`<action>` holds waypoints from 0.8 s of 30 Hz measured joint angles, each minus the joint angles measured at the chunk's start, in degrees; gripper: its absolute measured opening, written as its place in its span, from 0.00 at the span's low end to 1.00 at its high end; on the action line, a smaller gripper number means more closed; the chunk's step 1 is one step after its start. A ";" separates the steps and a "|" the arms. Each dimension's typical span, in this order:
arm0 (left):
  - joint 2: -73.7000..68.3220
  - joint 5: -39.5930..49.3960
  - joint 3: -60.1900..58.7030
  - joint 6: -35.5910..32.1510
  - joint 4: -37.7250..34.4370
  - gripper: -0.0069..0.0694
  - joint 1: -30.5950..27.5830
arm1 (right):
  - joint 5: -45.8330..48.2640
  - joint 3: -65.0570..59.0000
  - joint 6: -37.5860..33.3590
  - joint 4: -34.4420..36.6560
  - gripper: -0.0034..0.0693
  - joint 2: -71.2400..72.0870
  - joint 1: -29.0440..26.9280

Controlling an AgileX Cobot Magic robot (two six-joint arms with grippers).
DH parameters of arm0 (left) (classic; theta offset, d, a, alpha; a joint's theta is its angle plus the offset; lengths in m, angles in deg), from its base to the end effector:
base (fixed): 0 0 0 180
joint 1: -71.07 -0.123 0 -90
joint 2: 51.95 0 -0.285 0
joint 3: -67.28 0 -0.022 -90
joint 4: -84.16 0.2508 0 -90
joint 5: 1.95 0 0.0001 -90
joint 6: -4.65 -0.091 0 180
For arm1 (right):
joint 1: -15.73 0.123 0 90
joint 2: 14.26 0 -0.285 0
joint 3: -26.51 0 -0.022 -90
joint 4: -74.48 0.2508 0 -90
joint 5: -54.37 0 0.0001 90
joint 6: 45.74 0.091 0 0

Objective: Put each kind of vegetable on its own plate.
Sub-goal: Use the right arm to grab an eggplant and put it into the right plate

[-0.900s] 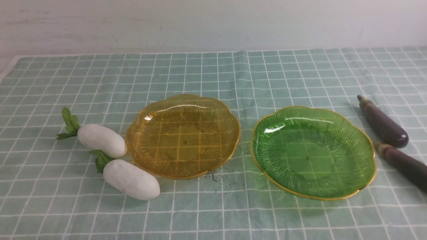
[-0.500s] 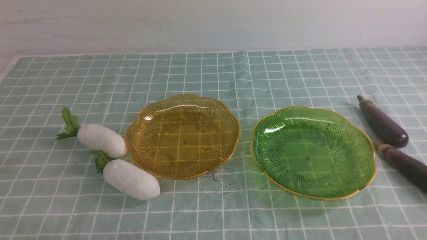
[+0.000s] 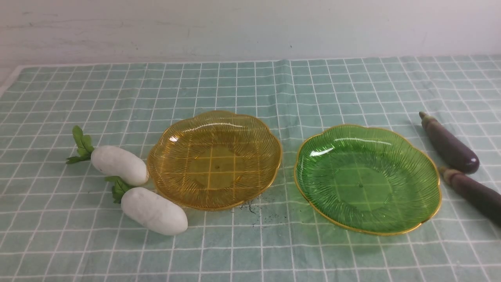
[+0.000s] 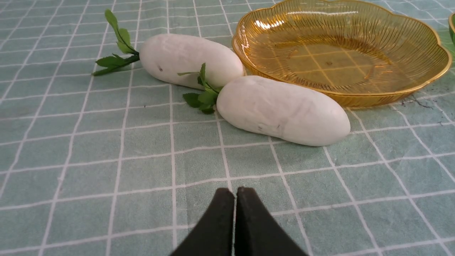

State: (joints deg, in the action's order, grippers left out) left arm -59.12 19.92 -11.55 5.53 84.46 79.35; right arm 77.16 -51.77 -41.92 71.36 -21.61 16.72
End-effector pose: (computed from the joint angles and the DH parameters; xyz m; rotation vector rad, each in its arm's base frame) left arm 0.0519 -0.0074 0.1700 0.1248 1.8799 -0.1044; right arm 0.0521 -0.0010 0.1717 0.0136 1.8916 0.0031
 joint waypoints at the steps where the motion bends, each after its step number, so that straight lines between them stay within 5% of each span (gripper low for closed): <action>1: 0.00 0.00 0.00 0.00 0.00 0.08 0.00 | 0.00 0.00 0.00 0.00 0.03 0.00 0.00; 24: 0.00 -1.30 0.00 0.23 -2.92 0.08 0.00 | -0.05 0.00 0.06 0.00 0.03 0.00 0.00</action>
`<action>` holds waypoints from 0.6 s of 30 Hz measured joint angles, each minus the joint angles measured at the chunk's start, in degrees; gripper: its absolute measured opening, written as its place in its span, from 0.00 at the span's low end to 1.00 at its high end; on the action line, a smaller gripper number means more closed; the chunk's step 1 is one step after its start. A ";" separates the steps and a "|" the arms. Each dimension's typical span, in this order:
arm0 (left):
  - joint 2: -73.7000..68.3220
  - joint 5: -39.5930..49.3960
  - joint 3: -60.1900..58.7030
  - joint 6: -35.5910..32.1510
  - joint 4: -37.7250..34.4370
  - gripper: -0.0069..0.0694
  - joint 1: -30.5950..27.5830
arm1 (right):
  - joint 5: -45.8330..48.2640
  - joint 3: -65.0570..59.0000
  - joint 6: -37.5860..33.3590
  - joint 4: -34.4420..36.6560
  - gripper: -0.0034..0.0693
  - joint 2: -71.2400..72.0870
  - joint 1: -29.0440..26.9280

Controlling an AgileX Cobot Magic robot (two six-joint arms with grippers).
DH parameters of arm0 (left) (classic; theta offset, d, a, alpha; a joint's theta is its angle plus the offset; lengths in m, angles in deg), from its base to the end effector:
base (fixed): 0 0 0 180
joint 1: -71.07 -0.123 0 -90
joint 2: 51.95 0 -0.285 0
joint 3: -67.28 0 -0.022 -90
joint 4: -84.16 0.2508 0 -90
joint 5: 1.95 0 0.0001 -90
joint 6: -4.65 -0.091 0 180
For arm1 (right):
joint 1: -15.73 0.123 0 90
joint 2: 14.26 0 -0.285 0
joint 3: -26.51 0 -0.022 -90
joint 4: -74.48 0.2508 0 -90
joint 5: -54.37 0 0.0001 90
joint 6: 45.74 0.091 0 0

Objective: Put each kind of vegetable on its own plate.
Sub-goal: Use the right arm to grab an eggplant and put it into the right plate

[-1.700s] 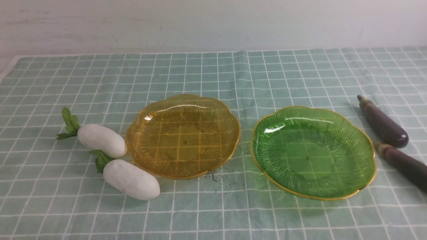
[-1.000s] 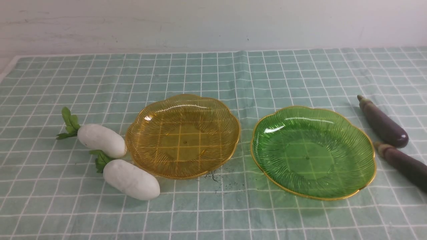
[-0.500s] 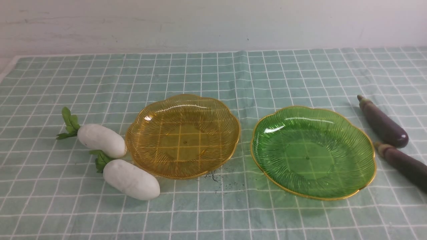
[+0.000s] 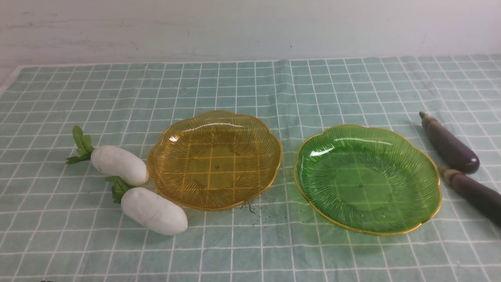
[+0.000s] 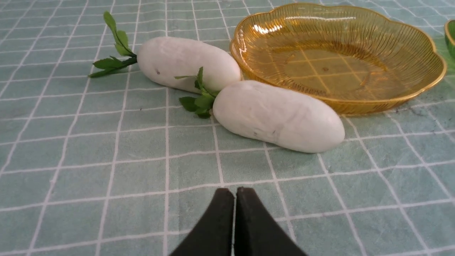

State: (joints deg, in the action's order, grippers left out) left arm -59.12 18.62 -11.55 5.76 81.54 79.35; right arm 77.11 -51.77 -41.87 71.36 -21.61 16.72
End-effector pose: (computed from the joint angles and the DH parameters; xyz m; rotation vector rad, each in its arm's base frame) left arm 0.0523 -0.0091 0.1720 0.0878 1.8605 -0.1582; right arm 0.0521 -0.0010 0.1718 0.0144 1.8908 0.0037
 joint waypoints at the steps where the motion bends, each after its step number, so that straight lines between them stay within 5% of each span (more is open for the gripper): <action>1: 0.00 -0.47 0.00 0.46 -2.15 0.08 0.00 | -0.15 0.00 0.19 0.06 0.03 0.00 0.00; 6: 0.00 -6.36 0.00 10.07 -26.25 0.08 0.00 | -3.37 -0.55 6.12 7.80 0.03 0.00 0.00; 10: 0.00 -10.53 0.00 15.45 -47.89 0.08 0.00 | -5.64 -0.60 14.15 23.25 0.03 0.00 0.00; 13: 0.00 -13.78 0.00 13.57 -55.72 0.08 0.00 | -6.18 -0.60 16.04 32.30 0.03 0.00 0.00; 18: 0.00 -19.49 0.00 8.50 -60.63 0.08 0.00 | -8.13 -0.62 16.34 36.23 0.03 0.00 0.00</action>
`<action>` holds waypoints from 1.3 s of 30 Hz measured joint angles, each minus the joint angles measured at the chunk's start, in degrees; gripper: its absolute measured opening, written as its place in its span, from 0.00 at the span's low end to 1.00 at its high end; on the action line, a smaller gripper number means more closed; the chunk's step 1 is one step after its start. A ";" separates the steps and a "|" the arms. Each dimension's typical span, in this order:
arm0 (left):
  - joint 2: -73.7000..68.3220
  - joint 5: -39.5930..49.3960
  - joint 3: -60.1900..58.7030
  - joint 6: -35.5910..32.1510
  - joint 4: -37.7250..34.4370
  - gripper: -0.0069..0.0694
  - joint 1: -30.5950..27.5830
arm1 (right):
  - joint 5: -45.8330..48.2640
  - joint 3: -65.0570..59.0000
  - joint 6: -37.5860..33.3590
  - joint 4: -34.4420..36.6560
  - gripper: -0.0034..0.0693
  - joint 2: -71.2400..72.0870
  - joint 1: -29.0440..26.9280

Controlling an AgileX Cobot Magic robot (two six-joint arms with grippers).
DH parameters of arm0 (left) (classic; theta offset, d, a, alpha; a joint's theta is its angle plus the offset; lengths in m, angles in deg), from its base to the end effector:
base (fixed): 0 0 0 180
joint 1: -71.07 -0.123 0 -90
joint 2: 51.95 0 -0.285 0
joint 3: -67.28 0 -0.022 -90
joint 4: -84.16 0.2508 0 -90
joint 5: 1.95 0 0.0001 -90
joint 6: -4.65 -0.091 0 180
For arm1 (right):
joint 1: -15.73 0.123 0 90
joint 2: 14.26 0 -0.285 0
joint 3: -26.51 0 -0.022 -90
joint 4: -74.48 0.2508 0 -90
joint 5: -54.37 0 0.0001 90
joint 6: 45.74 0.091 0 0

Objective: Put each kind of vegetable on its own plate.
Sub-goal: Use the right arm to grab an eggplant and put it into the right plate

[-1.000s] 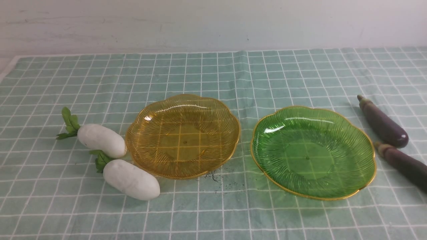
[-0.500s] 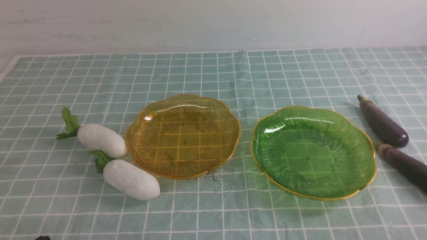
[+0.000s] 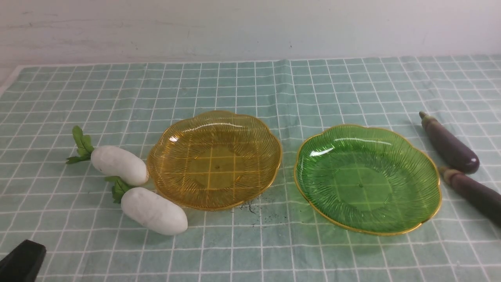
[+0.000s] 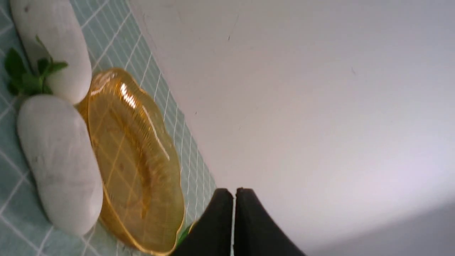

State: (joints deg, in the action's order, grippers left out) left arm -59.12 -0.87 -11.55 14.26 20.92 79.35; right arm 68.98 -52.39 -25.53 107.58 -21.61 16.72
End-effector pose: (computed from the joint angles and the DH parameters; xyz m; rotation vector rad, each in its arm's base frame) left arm 0.0559 -0.0098 0.2035 -0.8540 1.3789 -1.1318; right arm 0.0550 0.0135 0.1843 0.6788 1.6532 0.8007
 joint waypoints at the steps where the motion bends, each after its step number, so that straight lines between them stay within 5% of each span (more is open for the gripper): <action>1: 0.00 -0.70 0.00 -0.40 -2.46 0.08 0.00 | -0.93 0.00 0.05 0.19 0.03 0.00 0.00; 9: 0.00 3.86 4.67 -8.95 -5.92 0.08 0.00 | -7.06 1.85 -2.76 5.22 0.03 0.00 0.00; 14: -4.64 7.83 14.35 -22.61 -5.98 0.08 0.00 | -5.20 13.54 -17.94 -0.55 0.03 -1.20 0.00; 16: -11.46 12.86 18.50 -29.17 -5.98 0.08 0.00 | 2.41 21.07 -25.66 -5.21 0.03 -6.17 0.00; 22: -33.18 31.68 23.05 -34.06 -2.38 0.08 0.00 | 27.68 31.35 -29.10 -16.59 0.03 -26.56 0.00; 28: -56.54 48.60 27.27 -36.83 5.92 0.08 0.00 | 40.09 36.88 -24.97 -30.00 0.03 -48.22 0.00; 39: -71.88 51.66 29.83 -44.87 6.43 0.08 0.00 | 36.73 47.31 -2.36 -52.07 0.04 -72.31 0.00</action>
State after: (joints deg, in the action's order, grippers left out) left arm -131.01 50.79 18.28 -30.61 27.34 79.35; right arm 105.71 -5.08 -27.89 55.51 -93.92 16.72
